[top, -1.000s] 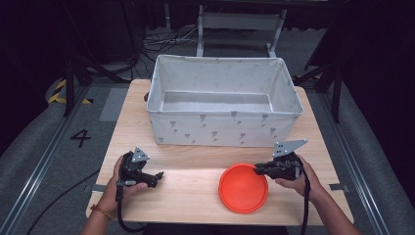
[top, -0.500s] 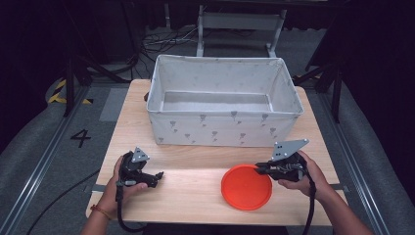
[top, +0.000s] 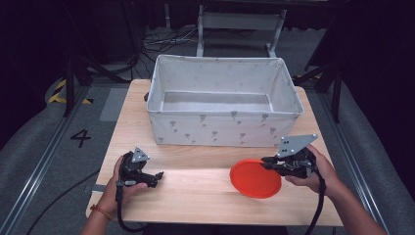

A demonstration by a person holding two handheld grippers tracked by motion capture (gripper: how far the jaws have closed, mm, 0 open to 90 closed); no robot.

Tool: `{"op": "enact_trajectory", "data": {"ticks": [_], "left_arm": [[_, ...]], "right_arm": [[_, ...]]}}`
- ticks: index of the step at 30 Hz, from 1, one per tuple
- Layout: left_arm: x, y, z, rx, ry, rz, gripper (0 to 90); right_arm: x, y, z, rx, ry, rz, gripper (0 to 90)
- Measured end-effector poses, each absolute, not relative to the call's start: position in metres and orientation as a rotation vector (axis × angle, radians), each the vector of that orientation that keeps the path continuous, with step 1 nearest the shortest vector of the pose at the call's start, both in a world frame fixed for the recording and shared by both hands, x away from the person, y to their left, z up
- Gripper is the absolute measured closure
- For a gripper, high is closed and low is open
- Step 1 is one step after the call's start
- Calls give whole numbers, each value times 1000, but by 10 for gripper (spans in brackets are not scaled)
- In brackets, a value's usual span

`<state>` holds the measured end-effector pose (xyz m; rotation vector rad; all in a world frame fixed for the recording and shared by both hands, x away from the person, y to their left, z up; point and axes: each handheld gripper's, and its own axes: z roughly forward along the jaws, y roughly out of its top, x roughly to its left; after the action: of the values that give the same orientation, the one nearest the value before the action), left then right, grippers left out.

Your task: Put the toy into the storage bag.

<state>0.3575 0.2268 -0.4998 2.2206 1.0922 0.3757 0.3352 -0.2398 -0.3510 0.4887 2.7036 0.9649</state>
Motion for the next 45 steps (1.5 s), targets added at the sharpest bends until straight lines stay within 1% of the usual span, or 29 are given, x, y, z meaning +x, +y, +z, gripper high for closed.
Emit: {"op": "enact_trajectory", "data": {"ticks": [21, 26, 38, 45], "left_arm": [[358, 227, -500, 2221, 1091, 377, 3], [358, 227, -500, 2220, 1093, 375, 3], [358, 227, -500, 2220, 1093, 375, 3], [358, 227, -500, 2222, 1091, 377, 3]], "right_arm": [[327, -277, -299, 505, 2634, 935, 823], [326, -281, -291, 502, 2634, 932, 824], [324, -286, -258, 472, 2612, 902, 823], [330, -284, -233, 448, 2586, 905, 824]]}}
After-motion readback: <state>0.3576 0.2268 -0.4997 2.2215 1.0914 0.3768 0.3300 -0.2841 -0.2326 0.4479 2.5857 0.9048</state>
